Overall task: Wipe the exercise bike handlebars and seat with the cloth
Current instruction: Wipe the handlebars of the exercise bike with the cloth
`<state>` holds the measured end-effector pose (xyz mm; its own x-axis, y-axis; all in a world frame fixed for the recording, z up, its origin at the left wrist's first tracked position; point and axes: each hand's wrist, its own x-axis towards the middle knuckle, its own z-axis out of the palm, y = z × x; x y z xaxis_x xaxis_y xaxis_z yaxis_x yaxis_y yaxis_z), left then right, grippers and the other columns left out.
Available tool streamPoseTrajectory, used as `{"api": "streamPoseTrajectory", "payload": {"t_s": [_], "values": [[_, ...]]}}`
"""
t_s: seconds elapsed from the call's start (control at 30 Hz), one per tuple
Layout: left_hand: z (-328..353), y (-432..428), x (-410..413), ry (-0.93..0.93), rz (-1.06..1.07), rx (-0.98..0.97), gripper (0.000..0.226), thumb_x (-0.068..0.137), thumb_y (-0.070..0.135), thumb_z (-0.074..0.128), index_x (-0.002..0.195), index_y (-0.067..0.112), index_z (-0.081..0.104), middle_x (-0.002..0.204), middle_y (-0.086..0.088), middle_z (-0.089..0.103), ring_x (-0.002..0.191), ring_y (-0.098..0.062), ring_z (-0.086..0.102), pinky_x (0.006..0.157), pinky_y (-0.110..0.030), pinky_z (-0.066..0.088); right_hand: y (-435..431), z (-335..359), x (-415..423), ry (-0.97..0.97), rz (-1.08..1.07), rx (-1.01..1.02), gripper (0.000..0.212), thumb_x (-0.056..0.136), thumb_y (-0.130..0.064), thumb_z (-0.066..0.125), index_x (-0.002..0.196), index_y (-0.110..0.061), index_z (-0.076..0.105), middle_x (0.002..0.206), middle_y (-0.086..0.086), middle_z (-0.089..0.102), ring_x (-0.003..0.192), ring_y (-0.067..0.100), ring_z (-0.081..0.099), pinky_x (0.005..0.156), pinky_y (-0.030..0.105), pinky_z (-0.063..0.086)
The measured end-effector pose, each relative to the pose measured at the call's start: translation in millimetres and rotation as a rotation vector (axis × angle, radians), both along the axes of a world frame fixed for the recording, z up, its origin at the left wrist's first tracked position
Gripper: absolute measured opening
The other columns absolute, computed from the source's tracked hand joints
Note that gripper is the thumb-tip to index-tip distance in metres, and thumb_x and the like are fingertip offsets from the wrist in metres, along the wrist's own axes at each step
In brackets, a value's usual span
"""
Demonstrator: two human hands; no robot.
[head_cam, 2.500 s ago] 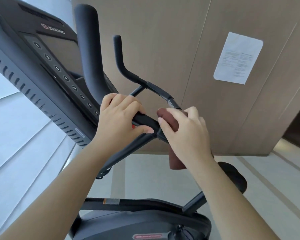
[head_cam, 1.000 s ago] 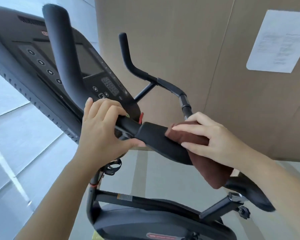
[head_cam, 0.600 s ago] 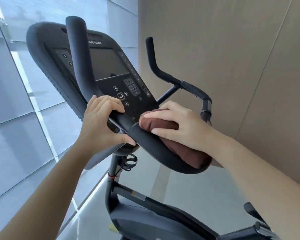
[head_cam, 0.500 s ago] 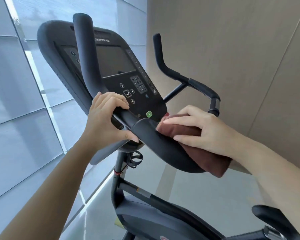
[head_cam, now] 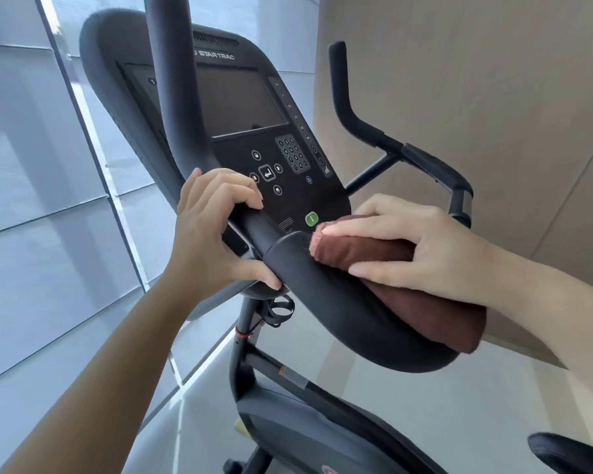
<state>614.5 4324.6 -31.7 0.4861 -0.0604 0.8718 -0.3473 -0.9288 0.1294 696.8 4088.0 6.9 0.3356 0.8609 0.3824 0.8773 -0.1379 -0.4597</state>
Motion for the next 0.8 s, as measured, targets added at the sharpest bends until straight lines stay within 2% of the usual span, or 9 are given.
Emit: {"api": "streamPoseTrajectory", "payload": {"t_s": [0.07, 0.13, 0.27, 0.37, 0.47, 0.57, 0.67, 0.8], "values": [[0, 1, 0, 0.005, 0.009, 0.024, 0.082, 0.046, 0.085, 0.052, 0.091, 0.016, 0.048, 0.098, 0.0, 0.054, 0.098, -0.017, 0.049, 0.102, -0.056, 0.025, -33, -9, 7, 0.001, 0.0, -0.045, 0.042, 0.074, -0.031, 0.066, 0.111, -0.05, 0.059, 0.106, -0.018, 0.058, 0.107, 0.001, 0.054, 0.09, 0.006, 0.033], [1, 1, -1, 0.014, 0.027, 0.041, 0.082, 0.046, 0.085, 0.053, 0.091, 0.016, 0.047, 0.098, 0.0, 0.054, 0.097, -0.018, 0.049, 0.097, -0.061, 0.028, -56, -16, 10, 0.032, -0.021, -0.031, 0.041, 0.073, -0.031, 0.068, 0.109, -0.048, 0.061, 0.105, -0.016, 0.058, 0.105, 0.004, 0.056, 0.089, 0.009, 0.036], [1, -6, -5, 0.031, 0.093, 0.052, 0.088, 0.048, 0.089, 0.046, 0.094, 0.014, 0.047, 0.101, -0.005, 0.055, 0.101, -0.026, 0.051, 0.093, -0.063, 0.031, -33, -10, 10, 0.052, 0.022, 0.048, 0.037, 0.075, -0.024, 0.071, 0.109, -0.04, 0.064, 0.102, -0.014, 0.061, 0.104, 0.004, 0.057, 0.091, 0.01, 0.036], [-7, -22, -14, 0.05, 0.149, 0.058, 0.096, 0.051, 0.087, 0.044, 0.102, 0.005, 0.052, 0.112, -0.009, 0.054, 0.119, -0.032, 0.045, 0.1, -0.054, 0.033, 13, -1, 1, -0.056, 0.08, 0.116, 0.037, 0.078, -0.026, 0.071, 0.113, -0.034, 0.062, 0.107, -0.001, 0.06, 0.103, 0.006, 0.055, 0.096, 0.016, 0.037], [-14, -47, -28, 0.118, 0.187, 0.017, 0.1, 0.055, 0.082, 0.047, 0.108, -0.003, 0.054, 0.121, -0.009, 0.05, 0.128, -0.032, 0.037, 0.106, -0.042, 0.03, 11, -1, 3, -0.095, 0.127, 0.102, 0.039, 0.08, -0.026, 0.068, 0.117, -0.034, 0.06, 0.107, 0.001, 0.056, 0.101, 0.007, 0.053, 0.095, 0.013, 0.034], [-16, -67, -45, 0.167, 0.237, -0.04, 0.095, 0.058, 0.074, 0.055, 0.115, -0.002, 0.052, 0.128, -0.008, 0.047, 0.129, -0.024, 0.037, 0.106, -0.038, 0.03, -40, -16, 23, -0.119, 0.194, 0.015, 0.042, 0.08, -0.026, 0.069, 0.118, -0.039, 0.059, 0.11, -0.005, 0.054, 0.106, 0.006, 0.053, 0.096, 0.015, 0.036], [-18, -85, -59, 0.178, 0.292, -0.135, 0.089, 0.054, 0.064, 0.065, 0.121, 0.006, 0.051, 0.131, 0.001, 0.046, 0.123, -0.01, 0.039, 0.1, -0.031, 0.036, -75, -28, 36, -0.089, 0.219, 0.036, 0.041, 0.078, -0.03, 0.066, 0.117, -0.041, 0.059, 0.11, -0.01, 0.056, 0.106, 0.006, 0.054, 0.094, 0.015, 0.04], [-19, -105, -62, 0.214, 0.338, -0.183, 0.093, 0.05, 0.064, 0.067, 0.121, 0.007, 0.051, 0.133, 0.004, 0.043, 0.123, -0.007, 0.038, 0.095, -0.022, 0.036, -37, -18, 27, -0.127, 0.238, 0.127, 0.036, 0.079, -0.027, 0.07, 0.114, -0.033, 0.063, 0.102, -0.002, 0.057, 0.096, 0.0, 0.052, 0.089, 0.006, 0.035]]}}
